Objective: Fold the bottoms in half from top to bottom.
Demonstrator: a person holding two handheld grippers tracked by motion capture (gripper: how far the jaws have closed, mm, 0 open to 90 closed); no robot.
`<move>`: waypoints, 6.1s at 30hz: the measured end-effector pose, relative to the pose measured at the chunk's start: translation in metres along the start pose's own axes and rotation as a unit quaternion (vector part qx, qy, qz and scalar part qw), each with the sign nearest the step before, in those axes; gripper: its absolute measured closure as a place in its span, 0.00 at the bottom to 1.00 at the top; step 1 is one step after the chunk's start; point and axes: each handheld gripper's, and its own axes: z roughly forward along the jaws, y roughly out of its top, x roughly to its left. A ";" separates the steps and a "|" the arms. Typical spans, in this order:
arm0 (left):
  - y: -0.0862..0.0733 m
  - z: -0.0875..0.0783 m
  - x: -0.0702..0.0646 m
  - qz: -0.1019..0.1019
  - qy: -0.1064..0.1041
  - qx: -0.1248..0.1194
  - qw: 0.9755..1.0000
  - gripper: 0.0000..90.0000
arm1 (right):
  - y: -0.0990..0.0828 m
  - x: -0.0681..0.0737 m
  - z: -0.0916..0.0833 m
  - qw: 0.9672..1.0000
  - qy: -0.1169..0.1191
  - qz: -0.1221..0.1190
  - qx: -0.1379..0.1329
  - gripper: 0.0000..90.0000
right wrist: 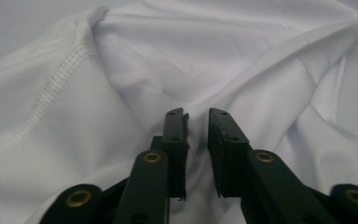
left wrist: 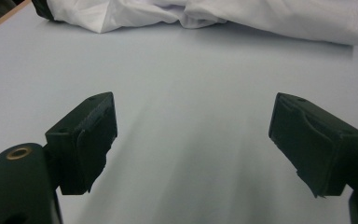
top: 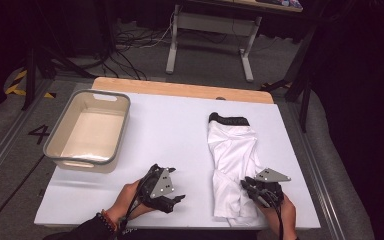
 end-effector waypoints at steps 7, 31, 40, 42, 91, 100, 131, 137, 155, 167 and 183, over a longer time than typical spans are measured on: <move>0.000 0.000 0.001 0.001 -0.002 -0.001 1.000 0.18 | -0.001 -0.003 -0.012 1.000 -0.031 -0.005 -0.002 0.99; 0.059 0.048 -0.050 0.041 -0.127 -0.026 0.991 0.24 | -0.041 -0.057 -0.048 0.994 -0.082 0.075 0.003 0.72; 0.077 0.094 -0.056 0.049 -0.157 0.048 0.985 0.46 | -0.038 -0.052 -0.045 0.995 -0.076 0.064 -0.026 0.62; 0.077 0.094 -0.056 0.056 -0.160 0.052 0.984 0.61 | -0.039 -0.051 -0.041 0.995 -0.065 0.066 -0.024 0.63; 0.076 0.116 0.008 -0.003 -0.119 0.074 0.990 0.52 | -0.048 -0.066 -0.026 0.994 -0.088 0.058 0.019 0.80; 0.084 0.129 0.009 -0.005 -0.091 0.076 0.993 0.61 | -0.051 -0.074 -0.028 0.993 -0.032 0.111 -0.003 0.64; 0.081 0.115 0.033 -0.006 -0.108 0.086 0.990 0.98 | -0.046 -0.066 -0.025 0.995 0.014 0.094 -0.005 0.96; 0.073 0.092 0.045 -0.018 -0.095 0.075 0.993 0.98 | -0.038 -0.055 -0.023 0.996 0.029 0.081 -0.013 0.96; 0.030 0.038 0.070 -0.045 -0.051 0.077 0.995 0.98 | -0.011 -0.014 -0.005 0.997 0.059 0.048 -0.032 0.78; 0.028 0.031 0.089 -0.060 -0.004 0.073 0.996 0.98 | -0.004 0.006 0.007 0.995 0.095 -0.007 0.008 0.75; 0.030 0.015 0.080 -0.085 -0.001 0.032 0.996 0.67 | -0.001 0.019 0.008 0.995 0.101 -0.024 0.007 0.96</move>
